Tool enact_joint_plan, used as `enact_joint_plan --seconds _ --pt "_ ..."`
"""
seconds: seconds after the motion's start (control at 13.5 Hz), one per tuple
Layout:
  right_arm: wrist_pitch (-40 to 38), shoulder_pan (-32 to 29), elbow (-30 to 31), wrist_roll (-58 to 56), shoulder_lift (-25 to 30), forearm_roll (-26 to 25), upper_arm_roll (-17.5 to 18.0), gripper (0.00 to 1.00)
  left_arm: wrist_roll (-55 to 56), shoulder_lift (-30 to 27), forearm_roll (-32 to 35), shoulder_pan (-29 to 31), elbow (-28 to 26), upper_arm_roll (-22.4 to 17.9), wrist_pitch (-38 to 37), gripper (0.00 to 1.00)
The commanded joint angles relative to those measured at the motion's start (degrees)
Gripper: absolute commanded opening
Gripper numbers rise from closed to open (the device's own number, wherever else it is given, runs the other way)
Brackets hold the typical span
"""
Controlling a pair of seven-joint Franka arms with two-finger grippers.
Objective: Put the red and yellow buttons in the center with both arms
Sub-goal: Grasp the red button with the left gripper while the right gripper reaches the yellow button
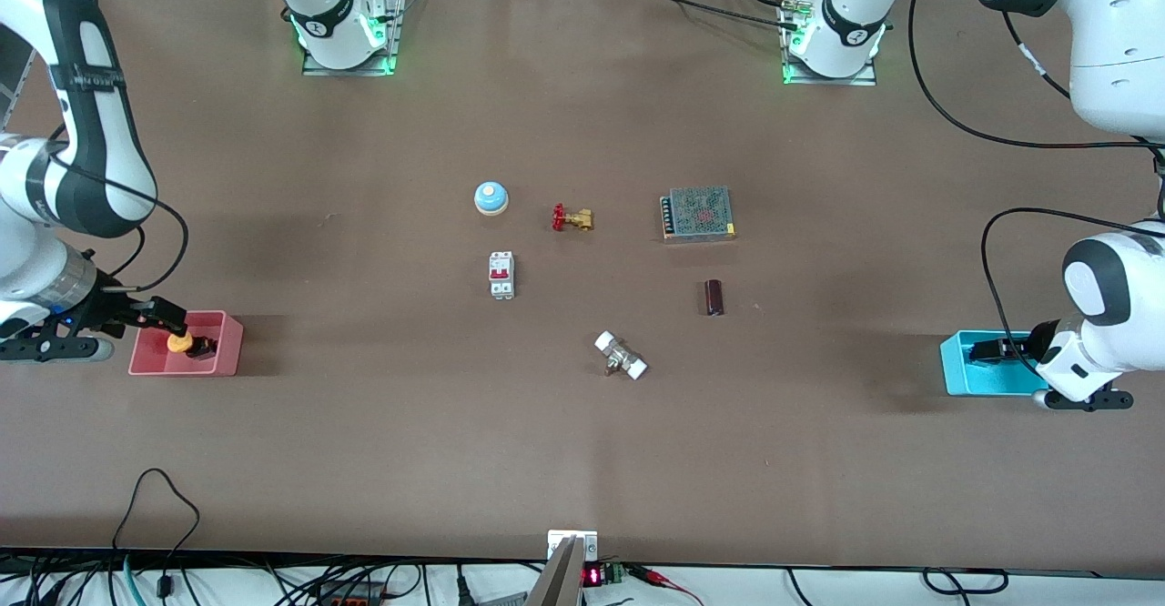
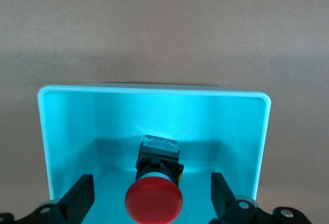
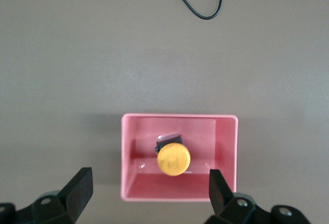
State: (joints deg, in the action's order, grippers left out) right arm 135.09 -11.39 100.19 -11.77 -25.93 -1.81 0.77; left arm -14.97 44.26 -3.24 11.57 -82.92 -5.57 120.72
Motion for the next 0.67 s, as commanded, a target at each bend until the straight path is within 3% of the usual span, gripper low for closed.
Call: enact_joint_plan --seconds 0.0,0.44,0.52,0.59 --pt "3.7 -1.0 -0.7 -1.1 -2.8 -0.4 0.6 1.00 -0.3 -0.4 -1.4 -0.1 -0.4 0.0 -1.4 1.00" --pt "8.5 -2.1 -0.8 -2.5 -7.2 -0.1 0.7 1.00 -1.3 -0.2 -2.7 0.3 -1.0 0.0 -1.5 0.98" --pt "8.3 -2.3 -0.6 -4.3 -7.3 -0.1 0.7 1.00 -1.5 -0.2 -2.7 0.4 -1.1 0.0 -1.5 0.94" --pt "7.4 -3.0 -0.5 -8.8 -7.2 0.2 0.9 1.00 -1.6 -0.2 -2.7 0.3 -1.0 0.0 -1.5 0.81"
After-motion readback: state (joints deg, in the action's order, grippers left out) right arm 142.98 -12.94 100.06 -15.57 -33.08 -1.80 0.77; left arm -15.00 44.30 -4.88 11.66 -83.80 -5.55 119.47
